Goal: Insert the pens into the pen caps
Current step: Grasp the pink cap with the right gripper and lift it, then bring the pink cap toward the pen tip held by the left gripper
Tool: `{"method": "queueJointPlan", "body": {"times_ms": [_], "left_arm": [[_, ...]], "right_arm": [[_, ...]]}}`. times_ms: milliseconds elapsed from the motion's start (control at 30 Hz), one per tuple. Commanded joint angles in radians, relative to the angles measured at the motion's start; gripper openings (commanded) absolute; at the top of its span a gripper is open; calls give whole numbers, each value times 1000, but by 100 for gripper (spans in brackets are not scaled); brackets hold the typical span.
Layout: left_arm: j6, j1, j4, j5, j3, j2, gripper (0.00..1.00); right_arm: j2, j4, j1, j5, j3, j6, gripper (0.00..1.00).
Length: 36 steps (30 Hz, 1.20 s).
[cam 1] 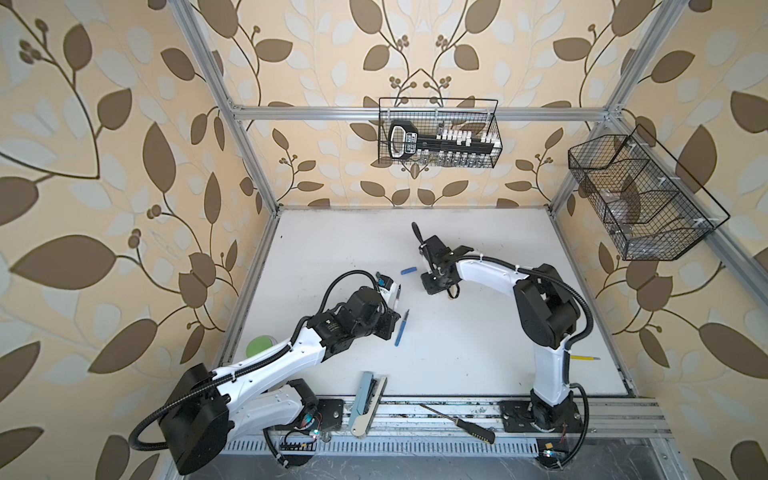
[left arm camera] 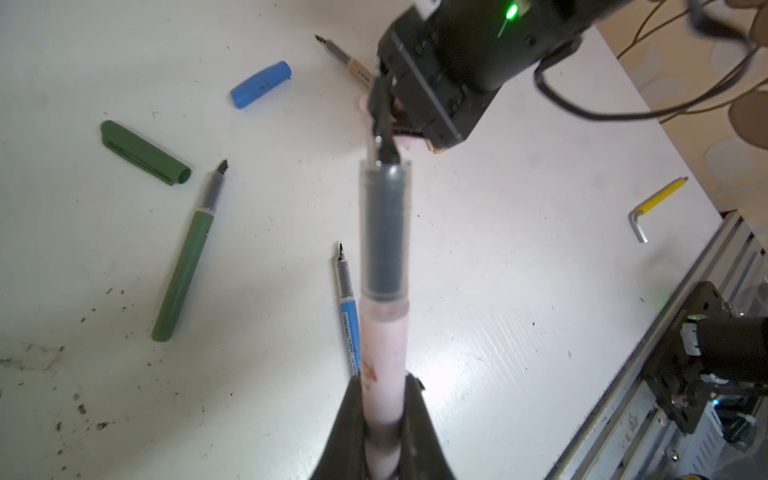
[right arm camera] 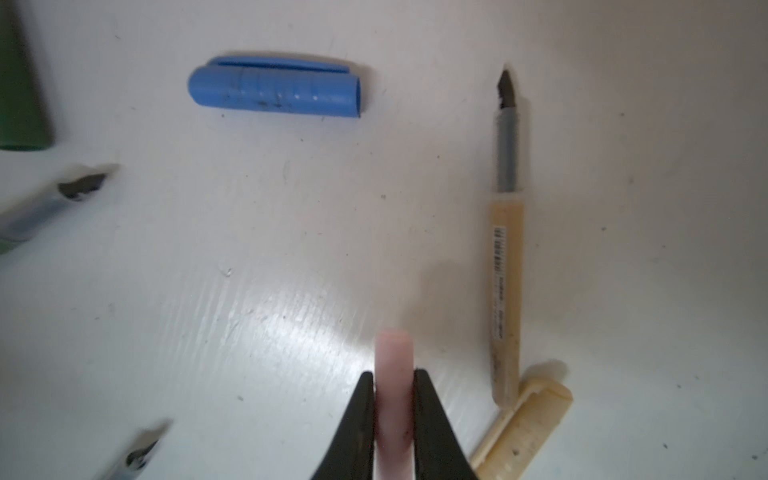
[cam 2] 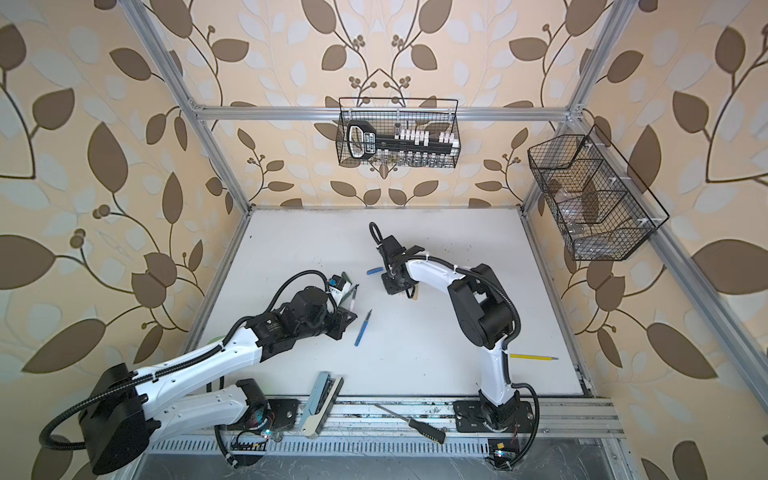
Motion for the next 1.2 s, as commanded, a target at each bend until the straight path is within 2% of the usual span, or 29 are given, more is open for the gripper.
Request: {"method": "queueJointPlan", "body": {"times_ms": [0,200,333,467,733,967,1167], "left_arm": [[57,2,64,74,44,48,8],[79,2,135,185,84,155,8],[87,1,143,250,148,229,6],[90,0,142,282,183,255,5],[77,-4,135,326,191,214,6],[80,-6,123,339,201,185,7],[73,-6,110,329,201,181,7]], "right_arm": [[-84,82,-26,-105,-55,7,17],[-260,325,-115,-350,-271,90,18],[-376,603,-183,-510,-450,233,18],[-476,869,-220,-600,-612,393,18],[-614,1213,-223,-608,-791,591,17],[-658,1262,-152,-528,-809,549,16],[-594,1392,-144,-536,-808,631,16]]}}
